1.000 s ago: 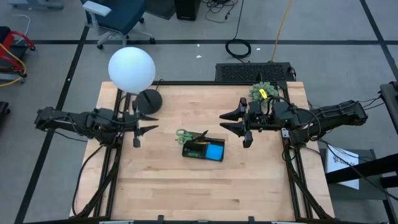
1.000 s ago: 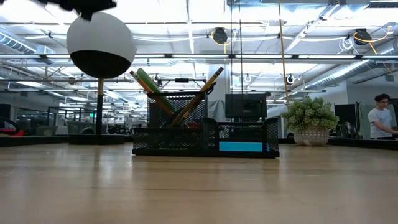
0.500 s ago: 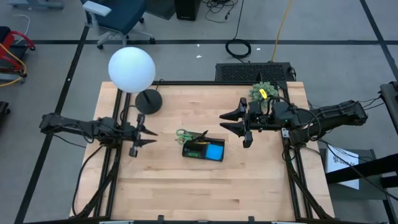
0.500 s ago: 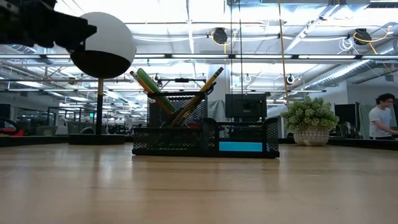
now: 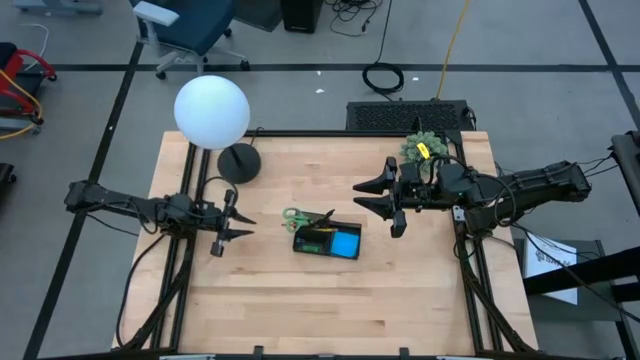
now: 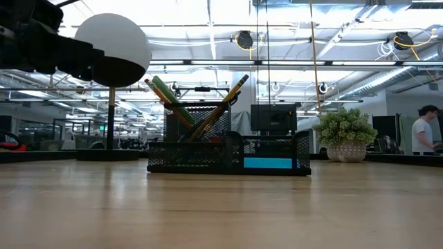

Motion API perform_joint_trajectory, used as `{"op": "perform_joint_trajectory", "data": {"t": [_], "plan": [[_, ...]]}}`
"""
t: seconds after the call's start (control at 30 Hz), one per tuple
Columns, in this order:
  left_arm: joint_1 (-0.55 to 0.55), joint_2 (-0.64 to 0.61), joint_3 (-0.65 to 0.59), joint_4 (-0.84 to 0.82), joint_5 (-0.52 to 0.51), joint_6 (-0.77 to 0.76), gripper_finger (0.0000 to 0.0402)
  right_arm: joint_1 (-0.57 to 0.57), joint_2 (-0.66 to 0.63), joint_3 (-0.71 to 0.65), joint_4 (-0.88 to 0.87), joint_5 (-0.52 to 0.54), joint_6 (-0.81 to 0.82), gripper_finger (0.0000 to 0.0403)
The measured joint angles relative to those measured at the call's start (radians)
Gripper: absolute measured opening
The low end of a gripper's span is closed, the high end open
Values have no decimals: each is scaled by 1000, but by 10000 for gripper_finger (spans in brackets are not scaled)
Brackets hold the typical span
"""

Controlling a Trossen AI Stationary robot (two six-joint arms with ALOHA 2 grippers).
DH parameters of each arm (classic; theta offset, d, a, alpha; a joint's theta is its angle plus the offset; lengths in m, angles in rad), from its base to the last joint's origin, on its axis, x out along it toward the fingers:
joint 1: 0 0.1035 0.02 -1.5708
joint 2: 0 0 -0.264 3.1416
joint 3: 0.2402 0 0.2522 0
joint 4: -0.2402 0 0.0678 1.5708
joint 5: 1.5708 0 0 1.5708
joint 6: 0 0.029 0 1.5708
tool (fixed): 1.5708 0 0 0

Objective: Pick and place office supplies into organizer
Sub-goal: Return to Home Position

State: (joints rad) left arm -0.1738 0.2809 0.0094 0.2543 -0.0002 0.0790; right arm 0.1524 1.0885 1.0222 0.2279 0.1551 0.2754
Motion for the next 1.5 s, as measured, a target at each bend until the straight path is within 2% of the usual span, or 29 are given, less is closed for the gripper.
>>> {"op": "perform_joint_trajectory", "data": {"t": [0.33,0.93,1.03,1.17,1.27,1.4,1.5], "plan": [[0,0,0,-75,-69,15,115,0,0,0,0,0,0,139],[0,0,1,-77,-71,-9,115,0,0,-1,-1,0,0,139],[0,0,1,-77,-71,-8,115,0,-32,-26,-5,2,-3,139],[0,0,1,-77,-71,-10,115,0,-156,-135,8,5,-18,139],[0,0,1,-77,-71,-9,115,0,-293,-273,32,5,-18,139],[0,0,1,-77,-71,-10,115,0,-477,-488,167,6,-19,139],[0,0,1,-77,-71,-9,115,0,-580,-654,332,54,-19,139]]}}
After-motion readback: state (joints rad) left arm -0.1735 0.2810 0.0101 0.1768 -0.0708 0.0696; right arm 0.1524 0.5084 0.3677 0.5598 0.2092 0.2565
